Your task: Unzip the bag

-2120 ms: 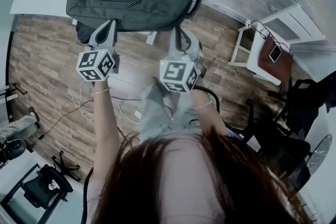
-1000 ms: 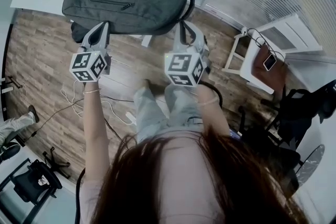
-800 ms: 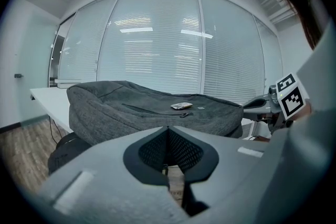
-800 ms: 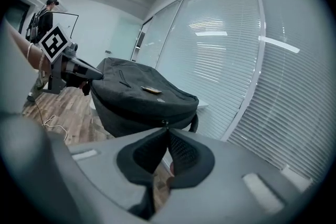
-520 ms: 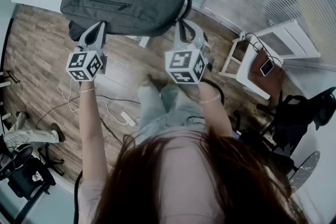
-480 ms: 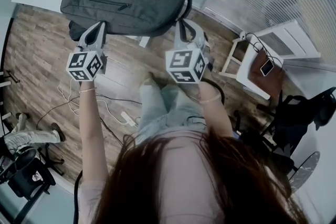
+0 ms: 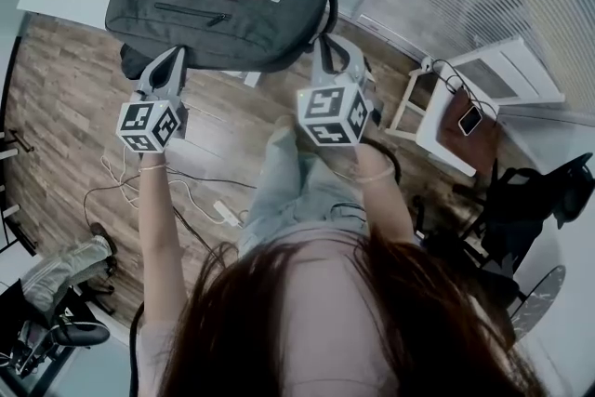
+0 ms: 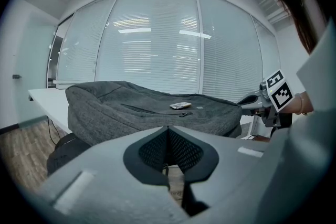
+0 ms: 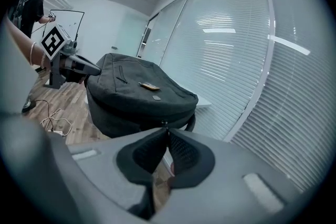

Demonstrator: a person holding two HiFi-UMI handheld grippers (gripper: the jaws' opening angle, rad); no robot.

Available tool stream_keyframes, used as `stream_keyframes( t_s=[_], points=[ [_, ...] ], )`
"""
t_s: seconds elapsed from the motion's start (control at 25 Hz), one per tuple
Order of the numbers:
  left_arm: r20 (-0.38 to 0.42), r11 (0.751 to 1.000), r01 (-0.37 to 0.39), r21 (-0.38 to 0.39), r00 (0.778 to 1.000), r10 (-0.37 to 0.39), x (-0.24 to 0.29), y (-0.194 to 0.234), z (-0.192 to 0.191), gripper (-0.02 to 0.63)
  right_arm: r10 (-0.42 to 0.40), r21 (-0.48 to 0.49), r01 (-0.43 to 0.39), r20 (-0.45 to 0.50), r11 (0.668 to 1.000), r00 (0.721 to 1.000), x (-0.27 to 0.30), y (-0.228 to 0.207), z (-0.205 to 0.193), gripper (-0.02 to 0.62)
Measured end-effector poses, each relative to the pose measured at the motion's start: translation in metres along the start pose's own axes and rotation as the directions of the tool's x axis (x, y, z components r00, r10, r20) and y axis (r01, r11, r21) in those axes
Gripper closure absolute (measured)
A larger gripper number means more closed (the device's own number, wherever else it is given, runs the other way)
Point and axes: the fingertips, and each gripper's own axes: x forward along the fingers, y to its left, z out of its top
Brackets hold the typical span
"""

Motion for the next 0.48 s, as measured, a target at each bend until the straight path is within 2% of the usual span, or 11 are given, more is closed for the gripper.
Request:
stream_keyframes(
  t_s=[0.48],
  points=[
    [-0.022, 0.999, 0.041, 0.000, 0.999, -0.041, 0.002, 0.001, -0.001, 0.598, -0.008, -0.024, 0.007, -0.033, 1.000, 0.999, 0.016, -0.015, 0.000, 0.578]
  ],
)
